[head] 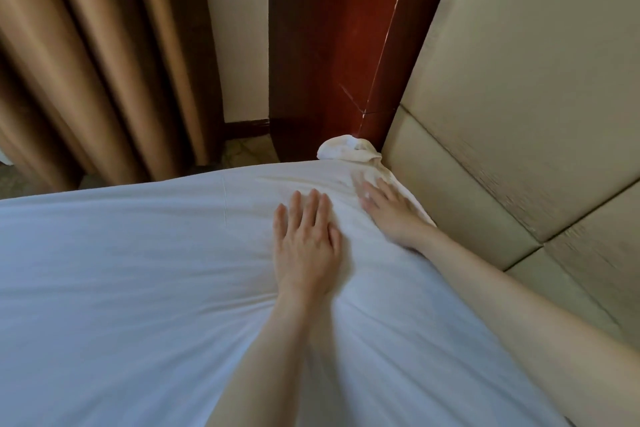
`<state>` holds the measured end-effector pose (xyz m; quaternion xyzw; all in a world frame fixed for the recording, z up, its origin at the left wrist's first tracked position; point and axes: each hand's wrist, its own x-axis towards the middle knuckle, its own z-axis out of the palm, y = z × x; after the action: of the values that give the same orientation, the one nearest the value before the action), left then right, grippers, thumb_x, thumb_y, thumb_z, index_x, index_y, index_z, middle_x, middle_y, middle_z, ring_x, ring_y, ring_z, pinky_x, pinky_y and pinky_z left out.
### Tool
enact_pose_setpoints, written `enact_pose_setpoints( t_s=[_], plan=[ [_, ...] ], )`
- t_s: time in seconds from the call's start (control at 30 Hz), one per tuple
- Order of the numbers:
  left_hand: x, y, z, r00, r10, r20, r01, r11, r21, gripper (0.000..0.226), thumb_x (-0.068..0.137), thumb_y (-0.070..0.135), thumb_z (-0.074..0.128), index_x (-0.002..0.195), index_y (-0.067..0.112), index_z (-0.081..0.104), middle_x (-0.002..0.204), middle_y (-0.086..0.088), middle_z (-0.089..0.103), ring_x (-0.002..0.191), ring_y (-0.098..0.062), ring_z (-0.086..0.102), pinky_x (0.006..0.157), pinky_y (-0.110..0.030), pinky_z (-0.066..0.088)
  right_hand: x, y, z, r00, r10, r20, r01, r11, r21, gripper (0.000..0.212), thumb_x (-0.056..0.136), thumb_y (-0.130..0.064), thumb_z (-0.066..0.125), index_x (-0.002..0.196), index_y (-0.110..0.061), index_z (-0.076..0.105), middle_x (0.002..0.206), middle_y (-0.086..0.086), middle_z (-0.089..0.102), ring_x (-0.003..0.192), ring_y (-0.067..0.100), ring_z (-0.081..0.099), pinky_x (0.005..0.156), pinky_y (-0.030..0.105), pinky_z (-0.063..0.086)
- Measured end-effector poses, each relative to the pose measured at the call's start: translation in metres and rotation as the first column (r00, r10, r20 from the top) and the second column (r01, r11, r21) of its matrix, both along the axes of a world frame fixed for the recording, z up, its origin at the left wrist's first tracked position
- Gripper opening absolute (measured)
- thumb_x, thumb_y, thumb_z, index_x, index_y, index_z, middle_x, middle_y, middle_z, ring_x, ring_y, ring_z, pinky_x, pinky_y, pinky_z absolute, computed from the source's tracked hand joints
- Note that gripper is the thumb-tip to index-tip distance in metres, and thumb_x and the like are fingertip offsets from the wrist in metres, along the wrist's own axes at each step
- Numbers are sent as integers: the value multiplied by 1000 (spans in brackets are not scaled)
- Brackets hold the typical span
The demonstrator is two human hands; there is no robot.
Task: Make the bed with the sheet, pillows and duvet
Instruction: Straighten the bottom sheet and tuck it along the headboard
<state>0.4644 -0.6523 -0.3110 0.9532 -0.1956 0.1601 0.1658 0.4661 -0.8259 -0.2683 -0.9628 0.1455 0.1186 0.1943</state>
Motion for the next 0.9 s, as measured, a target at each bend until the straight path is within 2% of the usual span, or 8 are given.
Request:
enact_pose_setpoints(
  t_s=[0.07,0.17,0.27,0.33,0.43,0.63,0.77,0.9],
  plan=[
    [0,-1,6,1000,-5,-27,5,1000,-6,55,90,30,27,137,14,53,145,-3,48,138,-26,39,113,-41,14,-52,14,-1,999,13,39,-13,1000,-12,56,102,-46,18,153,-28,6,162,-6,-4,148,13,-5,120,39,3],
    [-14,7,22,968,-65,-244,69,998,5,67,89,35,8,149,18,32,157,1,26,147,-21,17,118,-37,4,-120,43,-4,993,25,117,-1,980,-199,64,96,-55,7,153,-28,-5,161,-7,-5,148,10,-5,119,35,1],
    [-63,23,40,874,-136,-466,183,981,56,82,78,44,-10,154,20,12,162,6,4,149,-17,-2,118,-35,-4,-124,44,1,1000,-21,10,23,977,-213,62,101,-50,11,153,-23,-8,161,-3,-10,148,11,-6,119,36,2],
    [-101,47,56,793,-158,-589,277,953,118,74,86,46,-3,154,20,11,162,6,2,149,-17,0,118,-35,0,-104,41,18,987,-57,-153,24,978,-208,60,103,-45,14,154,-20,-6,162,0,-8,149,15,-2,119,38,7],
    [-125,86,89,740,-177,-649,357,921,155,52,98,31,32,149,19,26,159,1,20,144,-19,22,115,-34,19,-95,59,68,960,-43,-275,1,988,-152,56,102,-39,23,153,-18,10,161,4,5,146,27,14,115,44,20],
    [-147,146,166,803,-28,-596,31,999,-4,42,96,12,39,136,16,49,134,-7,56,119,-30,53,98,-36,39,-143,135,170,978,-81,193,45,982,182,34,98,-14,38,130,-12,49,132,7,53,119,27,49,95,39,43],
    [-184,181,207,741,36,-671,-293,916,-275,32,94,14,40,118,19,61,108,-3,70,100,-25,62,84,-36,50,-202,164,213,931,-297,214,167,864,475,23,93,-4,41,98,-7,63,93,10,67,86,23,63,77,35,52],
    [-245,210,258,696,-32,-717,-458,749,-478,28,92,6,41,103,14,66,86,1,71,75,-10,62,65,-16,46,-261,200,255,910,-391,140,213,727,653,26,87,6,41,88,-3,65,77,15,69,63,19,65,70,30,55]
  ],
)
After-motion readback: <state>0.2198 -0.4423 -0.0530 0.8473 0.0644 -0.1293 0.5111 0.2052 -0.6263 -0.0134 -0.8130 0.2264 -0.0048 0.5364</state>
